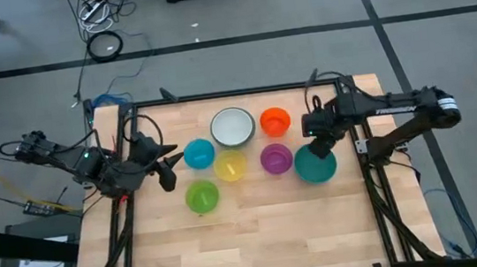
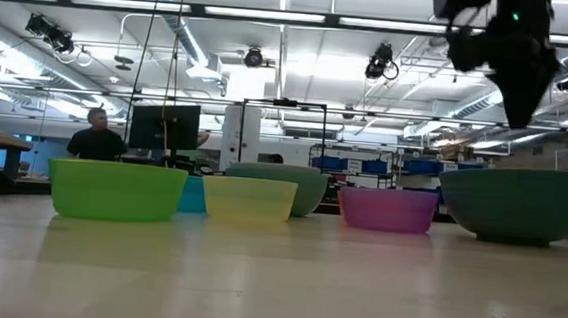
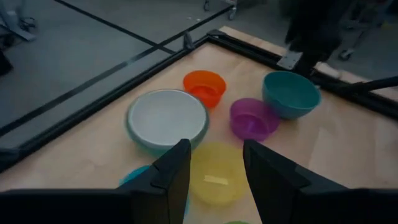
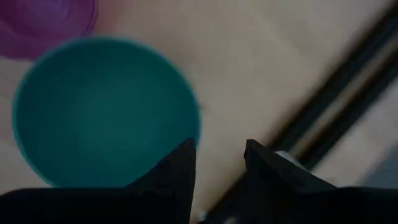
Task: Nest bowls inside each other
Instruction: Stack the dark green bowl on top of the white bowl
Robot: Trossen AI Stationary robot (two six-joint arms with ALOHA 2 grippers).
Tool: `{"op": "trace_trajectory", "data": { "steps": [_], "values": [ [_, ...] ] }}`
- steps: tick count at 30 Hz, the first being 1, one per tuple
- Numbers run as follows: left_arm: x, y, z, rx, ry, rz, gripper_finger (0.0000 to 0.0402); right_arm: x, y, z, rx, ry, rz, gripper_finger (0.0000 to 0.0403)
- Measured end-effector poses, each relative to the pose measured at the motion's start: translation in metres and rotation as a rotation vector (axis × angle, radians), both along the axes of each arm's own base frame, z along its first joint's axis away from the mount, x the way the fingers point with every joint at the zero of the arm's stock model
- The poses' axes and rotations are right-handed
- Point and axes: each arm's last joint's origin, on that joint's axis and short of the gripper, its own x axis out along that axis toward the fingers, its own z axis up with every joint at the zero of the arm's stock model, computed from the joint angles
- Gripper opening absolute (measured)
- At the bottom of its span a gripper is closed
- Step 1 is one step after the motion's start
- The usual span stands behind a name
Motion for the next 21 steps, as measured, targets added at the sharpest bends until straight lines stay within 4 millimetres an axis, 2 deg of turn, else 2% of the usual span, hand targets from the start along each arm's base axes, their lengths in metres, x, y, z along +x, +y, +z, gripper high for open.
{"op": "trace_trajectory", "data": {
  "steps": [3, 8, 21],
  "values": [
    [0.001, -0.002, -0.001, -0.010, -0.011, -0.011, 0.0157, -0.004, 0.001, -0.027, 0.061, -0.047, -0.007, 0.0128],
    [0.001, -0.003, 0.000, -0.011, -0.034, -0.002, 0.0157, -0.010, 0.002, -0.055, 0.077, -0.030, -0.030, 0.0128],
    [0.002, -0.003, 0.002, 0.008, -0.039, 0.001, 0.0157, -0.017, 0.002, -0.091, 0.060, -0.035, -0.072, 0.0128]
  ]
}}
